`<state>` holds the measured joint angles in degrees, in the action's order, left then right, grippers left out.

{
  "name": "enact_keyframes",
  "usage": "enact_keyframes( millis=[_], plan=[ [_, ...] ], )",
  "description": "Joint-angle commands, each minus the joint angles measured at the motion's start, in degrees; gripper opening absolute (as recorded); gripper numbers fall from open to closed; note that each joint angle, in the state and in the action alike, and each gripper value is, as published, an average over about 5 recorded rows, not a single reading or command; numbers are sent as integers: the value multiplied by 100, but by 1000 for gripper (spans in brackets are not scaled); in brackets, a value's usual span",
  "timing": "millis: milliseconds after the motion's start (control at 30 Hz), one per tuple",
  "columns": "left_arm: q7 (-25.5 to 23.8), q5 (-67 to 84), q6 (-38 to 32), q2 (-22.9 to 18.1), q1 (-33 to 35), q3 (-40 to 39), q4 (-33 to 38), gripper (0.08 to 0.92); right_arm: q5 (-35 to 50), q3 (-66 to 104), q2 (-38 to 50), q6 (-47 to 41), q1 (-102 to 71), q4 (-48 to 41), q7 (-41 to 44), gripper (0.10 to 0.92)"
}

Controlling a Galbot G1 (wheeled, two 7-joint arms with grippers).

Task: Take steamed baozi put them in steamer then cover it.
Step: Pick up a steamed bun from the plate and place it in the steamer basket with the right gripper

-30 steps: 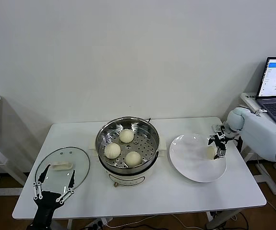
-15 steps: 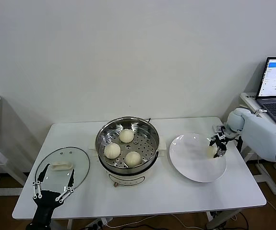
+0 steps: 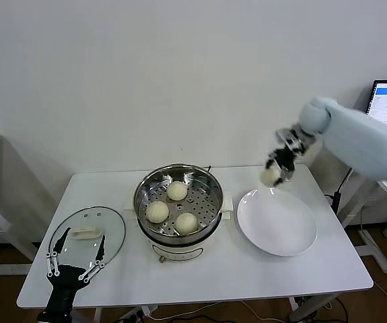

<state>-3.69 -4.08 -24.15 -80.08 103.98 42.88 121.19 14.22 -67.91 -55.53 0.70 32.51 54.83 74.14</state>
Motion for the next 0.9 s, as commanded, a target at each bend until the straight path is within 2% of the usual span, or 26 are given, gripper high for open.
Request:
enact_keyframes(
  millis=[33,300,900],
  plan=[
    [48,-11,18,-5,-32,1,-19,823,1448,-1052,-769,-636,1508,1503,210,687],
    [58,-4,36,-29,-68,-7,1,823,1595,-1656,-1273,-1005,1305,1863,-489,695],
    [53,44,26,-5,-91,22,-64,823,1154,-1804,-1789,-1186,446,1200,-1030,683]
  ],
)
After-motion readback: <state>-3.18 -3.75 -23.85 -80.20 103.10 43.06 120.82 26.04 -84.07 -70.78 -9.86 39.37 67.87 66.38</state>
